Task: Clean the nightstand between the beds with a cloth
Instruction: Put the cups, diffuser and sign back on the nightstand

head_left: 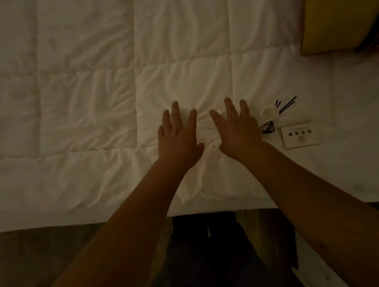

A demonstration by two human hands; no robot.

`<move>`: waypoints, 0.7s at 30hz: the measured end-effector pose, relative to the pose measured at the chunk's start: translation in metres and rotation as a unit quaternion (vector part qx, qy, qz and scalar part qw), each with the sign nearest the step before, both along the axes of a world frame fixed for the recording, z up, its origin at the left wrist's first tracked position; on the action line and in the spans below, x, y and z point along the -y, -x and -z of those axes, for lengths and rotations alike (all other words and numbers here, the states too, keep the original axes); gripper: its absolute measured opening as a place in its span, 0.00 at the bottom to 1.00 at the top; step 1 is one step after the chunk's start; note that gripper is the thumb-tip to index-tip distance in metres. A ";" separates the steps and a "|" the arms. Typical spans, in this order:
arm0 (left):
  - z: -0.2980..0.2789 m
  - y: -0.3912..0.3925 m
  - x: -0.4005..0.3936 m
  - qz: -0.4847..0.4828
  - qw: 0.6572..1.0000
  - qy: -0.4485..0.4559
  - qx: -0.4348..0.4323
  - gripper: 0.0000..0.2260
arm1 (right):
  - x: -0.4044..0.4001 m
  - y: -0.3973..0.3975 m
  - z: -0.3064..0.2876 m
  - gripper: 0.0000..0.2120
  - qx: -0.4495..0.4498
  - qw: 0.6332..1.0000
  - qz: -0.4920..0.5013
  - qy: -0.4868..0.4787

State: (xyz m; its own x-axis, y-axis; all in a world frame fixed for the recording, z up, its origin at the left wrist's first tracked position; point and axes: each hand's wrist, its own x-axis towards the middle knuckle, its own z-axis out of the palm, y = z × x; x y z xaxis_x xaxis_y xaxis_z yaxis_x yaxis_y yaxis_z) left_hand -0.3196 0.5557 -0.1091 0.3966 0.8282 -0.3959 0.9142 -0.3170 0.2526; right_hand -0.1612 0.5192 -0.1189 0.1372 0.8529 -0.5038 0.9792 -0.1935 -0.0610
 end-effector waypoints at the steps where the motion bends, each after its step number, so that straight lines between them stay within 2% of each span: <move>1: 0.005 -0.003 -0.006 -0.009 1.000 -0.004 0.003 0.42 | -0.005 0.000 0.003 0.43 -0.001 1.000 0.011 0.012; 4: 0.022 -0.009 -0.024 -0.017 1.000 0.023 0.005 0.41 | -0.014 -0.003 0.017 0.36 -0.018 0.999 0.029 0.040; 7: 0.031 -0.007 -0.033 0.013 1.000 0.016 -0.012 0.36 | -0.015 -0.007 0.024 0.29 -0.002 1.000 0.005 0.018; 10: 0.037 -0.002 -0.041 0.014 1.000 -0.013 -0.012 0.33 | -0.014 -0.009 0.029 0.30 0.010 1.000 -0.003 0.010; 14: 0.044 0.005 -0.046 -0.014 1.000 0.014 0.001 0.41 | -0.006 -0.005 0.034 0.30 0.012 1.000 -0.005 -0.024; 16: 0.043 0.007 -0.043 -0.007 1.000 0.020 0.010 0.41 | -0.004 -0.003 0.033 0.30 0.012 0.999 -0.006 -0.031; 21: 0.035 0.015 -0.032 0.104 0.994 0.004 0.038 0.37 | 0.007 0.000 0.031 0.29 0.025 0.998 -0.013 -0.050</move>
State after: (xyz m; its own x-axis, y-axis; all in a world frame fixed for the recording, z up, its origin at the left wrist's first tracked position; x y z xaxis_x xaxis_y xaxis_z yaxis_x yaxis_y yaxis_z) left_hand -0.3344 0.5880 -0.1444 0.5887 0.7216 -0.3645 0.8067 -0.4954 0.3221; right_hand -0.1614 0.5123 -0.1496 0.1376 0.9021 -0.4091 0.9861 -0.1636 -0.0290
